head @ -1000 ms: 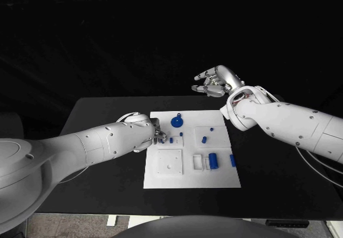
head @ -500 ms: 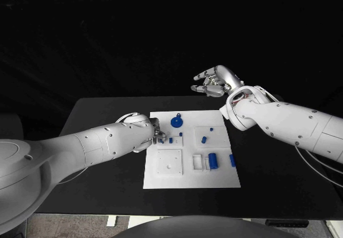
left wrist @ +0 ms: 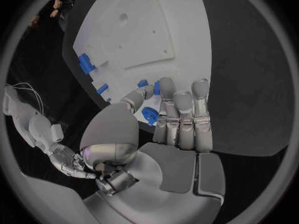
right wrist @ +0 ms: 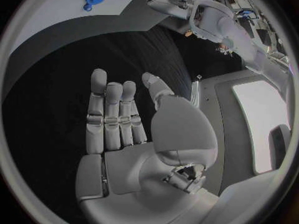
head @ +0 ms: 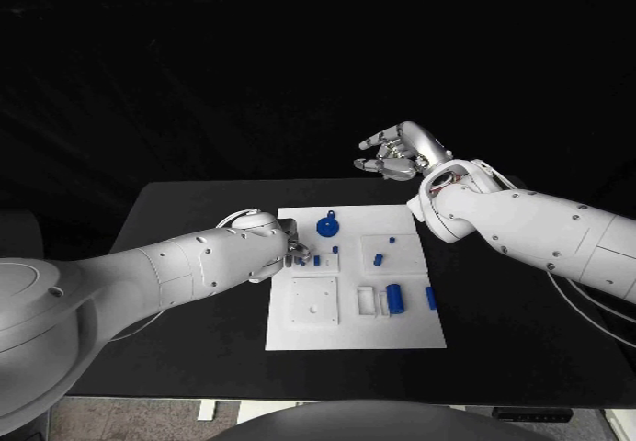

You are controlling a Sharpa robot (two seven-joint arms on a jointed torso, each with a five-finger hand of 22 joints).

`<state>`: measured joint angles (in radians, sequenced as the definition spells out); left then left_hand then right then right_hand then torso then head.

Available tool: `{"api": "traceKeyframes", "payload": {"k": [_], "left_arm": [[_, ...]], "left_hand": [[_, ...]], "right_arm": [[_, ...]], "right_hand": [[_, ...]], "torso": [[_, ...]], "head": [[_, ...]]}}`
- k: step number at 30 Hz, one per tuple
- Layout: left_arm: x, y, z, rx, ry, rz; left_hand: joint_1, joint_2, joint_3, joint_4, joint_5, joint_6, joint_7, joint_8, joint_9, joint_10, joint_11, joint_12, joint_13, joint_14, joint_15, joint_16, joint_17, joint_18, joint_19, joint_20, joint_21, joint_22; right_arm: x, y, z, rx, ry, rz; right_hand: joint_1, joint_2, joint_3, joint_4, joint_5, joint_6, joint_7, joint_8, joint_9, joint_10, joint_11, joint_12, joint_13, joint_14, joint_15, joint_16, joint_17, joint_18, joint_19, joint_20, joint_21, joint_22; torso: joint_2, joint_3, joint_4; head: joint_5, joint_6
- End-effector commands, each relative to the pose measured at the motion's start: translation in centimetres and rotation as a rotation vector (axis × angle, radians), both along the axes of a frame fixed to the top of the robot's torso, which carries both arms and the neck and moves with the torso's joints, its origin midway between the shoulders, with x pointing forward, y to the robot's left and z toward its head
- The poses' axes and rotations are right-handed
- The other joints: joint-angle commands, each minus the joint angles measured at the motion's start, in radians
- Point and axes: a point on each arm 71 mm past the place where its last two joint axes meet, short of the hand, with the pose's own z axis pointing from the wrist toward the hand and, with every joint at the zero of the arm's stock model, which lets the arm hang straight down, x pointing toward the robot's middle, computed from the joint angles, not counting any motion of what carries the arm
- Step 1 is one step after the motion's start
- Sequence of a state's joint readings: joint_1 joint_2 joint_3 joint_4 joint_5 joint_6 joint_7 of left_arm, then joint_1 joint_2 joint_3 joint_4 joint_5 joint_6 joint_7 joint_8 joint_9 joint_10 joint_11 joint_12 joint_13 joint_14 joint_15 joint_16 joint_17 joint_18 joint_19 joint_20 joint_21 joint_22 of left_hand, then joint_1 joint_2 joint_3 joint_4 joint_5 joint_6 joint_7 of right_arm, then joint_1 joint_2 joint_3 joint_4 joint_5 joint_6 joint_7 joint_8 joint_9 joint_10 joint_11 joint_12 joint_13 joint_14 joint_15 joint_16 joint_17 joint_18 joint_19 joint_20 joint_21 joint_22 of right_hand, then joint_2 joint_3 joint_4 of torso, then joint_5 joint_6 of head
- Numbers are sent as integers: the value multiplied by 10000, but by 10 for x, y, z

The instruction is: Assemble the parts on the task board

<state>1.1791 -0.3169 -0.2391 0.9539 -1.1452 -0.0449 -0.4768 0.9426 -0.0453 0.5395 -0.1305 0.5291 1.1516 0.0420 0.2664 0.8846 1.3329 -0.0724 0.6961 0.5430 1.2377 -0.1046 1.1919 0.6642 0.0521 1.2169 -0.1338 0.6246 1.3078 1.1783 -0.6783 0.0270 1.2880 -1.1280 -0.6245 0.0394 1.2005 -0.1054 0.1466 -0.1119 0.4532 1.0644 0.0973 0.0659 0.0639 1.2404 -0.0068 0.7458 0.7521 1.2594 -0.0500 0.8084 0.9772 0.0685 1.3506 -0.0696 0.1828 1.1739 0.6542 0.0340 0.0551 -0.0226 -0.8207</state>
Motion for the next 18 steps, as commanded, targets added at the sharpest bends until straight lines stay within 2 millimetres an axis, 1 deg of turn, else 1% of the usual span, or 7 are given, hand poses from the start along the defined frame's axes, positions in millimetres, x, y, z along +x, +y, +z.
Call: {"api": "traceKeyframes", "payload": {"k": [1, 6, 12, 18], "left_arm": [[0, -3, 0, 22, -42, -221], [0, -3, -1, 90, 65, -282], [-1, -3, -2, 137, 137, -293], [-1, -1, -3, 172, 237, -321]], "left_hand": [[182, 80, 1577, -1543, -25, 602, -569, 32, 11, 19, -69, -69, -17, 52, -40, -61, -17, -160, 77, 22, -46, 175], [183, 82, 1575, -1543, -25, 603, -569, 32, 10, 18, -67, -70, -17, 50, -39, -64, -18, -160, 74, 23, -50, 175], [191, 89, 1566, -1542, -31, 593, -564, 29, 6, 7, -62, -71, -16, 39, -35, -71, -20, -160, 67, 27, -60, 176], [195, 86, 1563, -1546, -17, 595, -566, 38, 9, 7, -64, -62, -10, 41, -33, -68, -20, -160, 68, 29, -65, 179]], "right_arm": [[0, 1, 0, -51, 53, 96], [0, 1, 0, -55, 67, 98], [0, 1, 0, -58, 73, 99], [0, 1, 0, -63, 79, 94]], "right_hand": [[-110, 10, -43, -23, 69, 36, 36, -39, -13, -90, 4, 64, -12, -71, -9, 69, -11, 59, -26, 13, -64, 9], [-128, 13, -44, -13, 77, 35, 36, -39, -13, -92, 5, 66, -14, -76, -9, 70, -12, 57, -25, 13, -74, 22], [-128, 13, -44, -13, 77, 35, 36, -39, -13, -92, 5, 66, -14, -76, -9, 70, -12, 57, -25, 13, -74, 22], [-128, 13, -44, -13, 77, 35, 36, -39, -13, -92, 5, 66, -14, -76, -9, 70, -12, 57, -25, 13, -74, 22]], "torso": [[-2, 11, 11], [-4, 9, 17], [-13, 7, 6], [-12, 10, 17]], "head": [[-12, -25], [-22, -30], [-21, -40], [-29, -69]]}}
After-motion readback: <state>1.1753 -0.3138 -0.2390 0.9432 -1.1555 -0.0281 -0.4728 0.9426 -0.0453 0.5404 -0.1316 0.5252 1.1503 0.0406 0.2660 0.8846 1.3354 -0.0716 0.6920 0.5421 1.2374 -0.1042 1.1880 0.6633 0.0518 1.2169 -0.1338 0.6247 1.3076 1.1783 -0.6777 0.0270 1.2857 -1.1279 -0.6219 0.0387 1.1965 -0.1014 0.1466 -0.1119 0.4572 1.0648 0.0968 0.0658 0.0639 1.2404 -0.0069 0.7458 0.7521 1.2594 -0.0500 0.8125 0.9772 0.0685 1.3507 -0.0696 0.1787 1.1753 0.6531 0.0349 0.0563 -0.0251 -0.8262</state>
